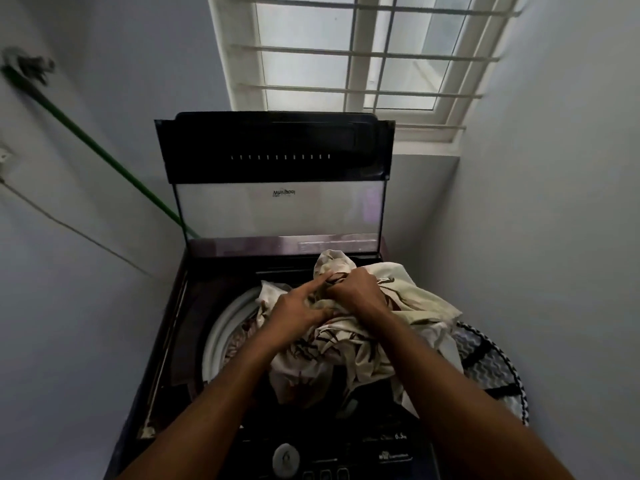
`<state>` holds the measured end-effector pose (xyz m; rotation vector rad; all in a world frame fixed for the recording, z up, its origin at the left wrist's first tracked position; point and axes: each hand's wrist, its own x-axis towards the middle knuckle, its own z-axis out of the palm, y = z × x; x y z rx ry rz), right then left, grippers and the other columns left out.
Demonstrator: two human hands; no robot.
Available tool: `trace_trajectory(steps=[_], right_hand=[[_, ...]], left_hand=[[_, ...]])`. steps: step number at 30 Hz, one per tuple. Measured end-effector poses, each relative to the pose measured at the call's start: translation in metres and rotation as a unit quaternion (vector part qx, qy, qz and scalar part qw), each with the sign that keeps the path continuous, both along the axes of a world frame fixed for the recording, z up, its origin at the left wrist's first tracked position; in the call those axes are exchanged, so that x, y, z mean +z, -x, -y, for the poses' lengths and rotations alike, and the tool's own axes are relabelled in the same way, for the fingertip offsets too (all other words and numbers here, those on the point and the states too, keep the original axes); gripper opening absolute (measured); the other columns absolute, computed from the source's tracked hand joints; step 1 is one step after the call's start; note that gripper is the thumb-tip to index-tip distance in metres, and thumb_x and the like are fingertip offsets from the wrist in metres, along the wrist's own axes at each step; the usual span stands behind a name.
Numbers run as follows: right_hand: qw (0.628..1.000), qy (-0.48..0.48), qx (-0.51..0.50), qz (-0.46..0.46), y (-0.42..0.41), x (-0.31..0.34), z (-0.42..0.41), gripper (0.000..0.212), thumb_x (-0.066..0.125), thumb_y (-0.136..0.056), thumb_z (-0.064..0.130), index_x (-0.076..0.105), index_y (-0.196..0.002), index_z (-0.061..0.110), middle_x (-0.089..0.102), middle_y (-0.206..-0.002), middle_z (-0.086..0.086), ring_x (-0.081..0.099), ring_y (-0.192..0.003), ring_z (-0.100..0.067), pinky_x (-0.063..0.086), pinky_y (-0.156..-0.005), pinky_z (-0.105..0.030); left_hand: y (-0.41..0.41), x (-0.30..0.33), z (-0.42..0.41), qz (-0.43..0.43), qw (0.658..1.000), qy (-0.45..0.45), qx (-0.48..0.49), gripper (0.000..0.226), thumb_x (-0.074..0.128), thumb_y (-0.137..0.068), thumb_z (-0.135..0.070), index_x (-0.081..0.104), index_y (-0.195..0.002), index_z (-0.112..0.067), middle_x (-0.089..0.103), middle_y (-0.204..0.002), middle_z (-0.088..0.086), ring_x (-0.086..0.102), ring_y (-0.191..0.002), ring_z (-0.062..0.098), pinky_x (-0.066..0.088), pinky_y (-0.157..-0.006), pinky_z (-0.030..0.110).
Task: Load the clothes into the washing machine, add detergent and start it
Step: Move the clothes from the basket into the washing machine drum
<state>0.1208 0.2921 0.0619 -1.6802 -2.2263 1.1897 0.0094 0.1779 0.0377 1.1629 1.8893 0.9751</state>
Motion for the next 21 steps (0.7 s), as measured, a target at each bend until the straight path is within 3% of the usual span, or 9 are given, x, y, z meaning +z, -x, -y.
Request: trace_trajectory(steps=[2,4,7,9,12,15,17,19,21], right_hand=[[1.000,0.007,0.025,-0.008,0.014,0.000,0.011,0.035,0.078,-0.070,0.045,0.068,-0.083,0.015,0.065,-0.081,-0.006,0.063,-0.076,-0.024,0.035,-0.052,-0.024],[0.998,0.009,0.052,-0.021,0.029,-0.003,0.022,0.032,0.078,-0.070,0.047,0.066,-0.076,0.017,0.065,-0.079,-0.007,0.066,-0.078,-0.026,0.039,-0.055,-0.025],[0.996,0.006,0.077,-0.034,0.049,-0.006,0.037,0.038,0.077,-0.070,0.050,0.069,-0.076,0.013,0.067,-0.080,-0.010,0.067,-0.080,-0.027,0.041,-0.060,-0.028],[0.995,0.015,0.090,-0.048,0.061,-0.012,0.049,0.041,0.077,-0.071,0.049,0.072,-0.081,0.010,0.069,-0.081,-0.011,0.066,-0.078,-0.024,0.039,-0.057,-0.026],[0.993,0.036,0.091,-0.071,0.075,-0.037,0.063,0.052,0.072,-0.062,0.059,0.070,-0.086,0.012,0.070,-0.081,-0.005,0.068,-0.079,-0.020,0.041,-0.055,-0.024],[0.986,0.120,0.102,-0.060,0.082,-0.117,0.058,0.076,0.068,-0.051,0.065,0.066,-0.104,0.011,0.073,-0.097,-0.007,0.070,-0.094,-0.022,0.054,-0.069,-0.029],[0.978,0.155,0.138,-0.019,0.077,-0.156,0.057,0.082,0.071,-0.049,0.066,0.065,-0.111,0.014,0.072,-0.105,-0.006,0.069,-0.101,-0.022,0.057,-0.080,-0.035],[0.971,0.154,0.181,0.012,0.063,-0.142,0.062,0.065,0.075,-0.061,0.054,0.067,-0.111,0.013,0.071,-0.106,-0.006,0.067,-0.097,-0.020,0.055,-0.079,-0.032],[0.968,0.135,0.211,0.026,0.050,-0.091,0.067,0.026,0.073,-0.077,0.028,0.070,-0.090,0.005,0.068,-0.085,-0.007,0.062,-0.074,-0.014,0.047,-0.065,-0.028]], left_hand=[[0.010,-0.007,0.015,0.014,1.000,0.001,0.018,0.074,0.080,-0.074,-0.043,0.042,-0.134,-0.063,0.058,-0.128,-0.020,0.054,-0.117,-0.002,0.044,-0.099,0.018],[0.020,-0.012,0.029,0.017,0.999,-0.007,0.041,0.076,0.079,-0.067,-0.050,0.042,-0.131,-0.066,0.061,-0.130,-0.018,0.055,-0.119,-0.003,0.045,-0.105,0.026],[0.035,-0.013,0.049,0.032,0.997,-0.004,0.073,0.075,0.082,-0.074,-0.033,0.045,-0.132,-0.062,0.062,-0.125,-0.021,0.056,-0.113,-0.008,0.046,-0.102,0.023],[0.045,-0.018,0.062,0.028,0.996,0.001,0.089,0.075,0.082,-0.074,-0.034,0.045,-0.133,-0.060,0.064,-0.121,-0.020,0.058,-0.109,-0.009,0.048,-0.100,0.023],[0.053,-0.031,0.075,-0.033,0.993,0.032,0.112,0.075,0.076,-0.070,-0.045,0.044,-0.137,-0.057,0.065,-0.121,-0.013,0.063,-0.111,0.005,0.049,-0.095,0.022],[0.054,-0.060,0.083,-0.126,0.981,0.131,0.074,0.067,0.067,-0.085,-0.030,0.042,-0.146,-0.039,0.058,-0.134,0.008,0.056,-0.123,0.026,0.044,-0.097,0.026],[0.053,-0.076,0.087,-0.176,0.964,0.197,0.034,0.061,0.060,-0.085,-0.035,0.045,-0.144,-0.040,0.046,-0.142,0.011,0.047,-0.129,0.031,0.041,-0.106,0.033],[0.048,-0.079,0.085,-0.210,0.956,0.204,0.034,0.052,0.056,-0.083,-0.038,0.056,-0.135,-0.036,0.037,-0.148,0.011,0.039,-0.133,0.031,0.038,-0.110,0.039],[0.039,-0.070,0.072,-0.255,0.956,0.129,0.071,0.046,0.045,-0.080,-0.037,0.067,-0.119,-0.027,0.040,-0.145,0.011,0.038,-0.133,0.032,0.040,-0.108,0.041]])
